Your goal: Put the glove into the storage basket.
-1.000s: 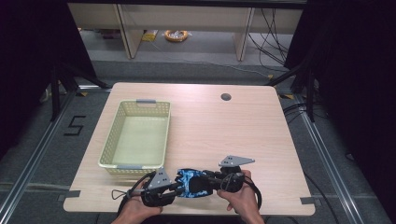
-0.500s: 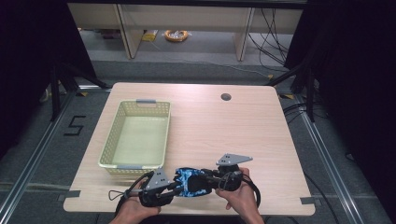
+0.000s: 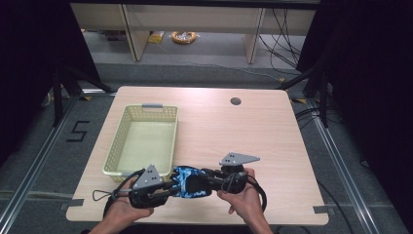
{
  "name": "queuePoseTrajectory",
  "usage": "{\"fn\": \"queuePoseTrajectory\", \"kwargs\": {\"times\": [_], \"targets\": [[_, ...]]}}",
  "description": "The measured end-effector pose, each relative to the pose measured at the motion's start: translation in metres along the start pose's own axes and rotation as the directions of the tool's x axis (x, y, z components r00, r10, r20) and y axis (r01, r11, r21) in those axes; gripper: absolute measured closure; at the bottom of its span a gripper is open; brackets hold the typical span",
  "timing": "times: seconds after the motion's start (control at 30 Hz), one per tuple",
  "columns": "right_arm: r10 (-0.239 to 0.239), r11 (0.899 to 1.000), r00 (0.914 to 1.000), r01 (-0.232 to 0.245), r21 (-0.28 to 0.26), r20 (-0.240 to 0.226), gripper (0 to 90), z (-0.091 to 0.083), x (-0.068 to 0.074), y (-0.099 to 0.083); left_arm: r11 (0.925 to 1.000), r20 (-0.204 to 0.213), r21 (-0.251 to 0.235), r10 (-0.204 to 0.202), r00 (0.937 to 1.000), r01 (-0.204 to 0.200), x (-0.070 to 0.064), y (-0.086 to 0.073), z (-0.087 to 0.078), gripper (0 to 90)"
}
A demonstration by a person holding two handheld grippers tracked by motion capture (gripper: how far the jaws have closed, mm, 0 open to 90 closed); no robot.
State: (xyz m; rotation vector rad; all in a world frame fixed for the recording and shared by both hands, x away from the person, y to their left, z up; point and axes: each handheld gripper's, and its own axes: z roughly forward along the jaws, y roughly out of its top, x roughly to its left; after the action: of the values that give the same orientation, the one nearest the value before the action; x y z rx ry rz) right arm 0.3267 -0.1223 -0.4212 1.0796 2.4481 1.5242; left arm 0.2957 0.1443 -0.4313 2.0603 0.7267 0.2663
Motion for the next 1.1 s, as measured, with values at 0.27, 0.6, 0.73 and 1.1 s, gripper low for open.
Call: {"fn": "queuePoseTrajectory", "kwargs": {"times": [0.27, 0.6, 0.73, 1.1], "targets": [[-0.021, 0.999, 0.9998, 0.021, 0.034, 0.004, 76.8, 0.015, 0.005, 0.033, 0.9984, -0.025, -0.026, -0.051, 0.9984, 0.050, 0.019, 0.010, -0.015, 76.2], [-0.052, 0.996, 0.9986, 0.052, 0.073, 0.001, 76.8, 0.039, 0.014, 0.069, 0.9933, -0.035, -0.017, -0.115, 0.9927, 0.115, 0.048, 0.014, -0.036, 76.2], [-0.065, 0.994, 0.9979, 0.064, 0.083, 0.002, 76.8, 0.049, 0.013, 0.080, 0.9907, -0.047, -0.011, -0.136, 0.9895, 0.136, 0.059, 0.016, -0.043, 76.2], [-0.030, 0.997, 0.9992, 0.032, 0.076, -0.027, 76.8, 0.086, 0.016, 0.104, 0.9815, -0.103, -0.015, -0.191, 0.9760, 0.191, 0.097, 0.013, -0.063, 76.2]]}}
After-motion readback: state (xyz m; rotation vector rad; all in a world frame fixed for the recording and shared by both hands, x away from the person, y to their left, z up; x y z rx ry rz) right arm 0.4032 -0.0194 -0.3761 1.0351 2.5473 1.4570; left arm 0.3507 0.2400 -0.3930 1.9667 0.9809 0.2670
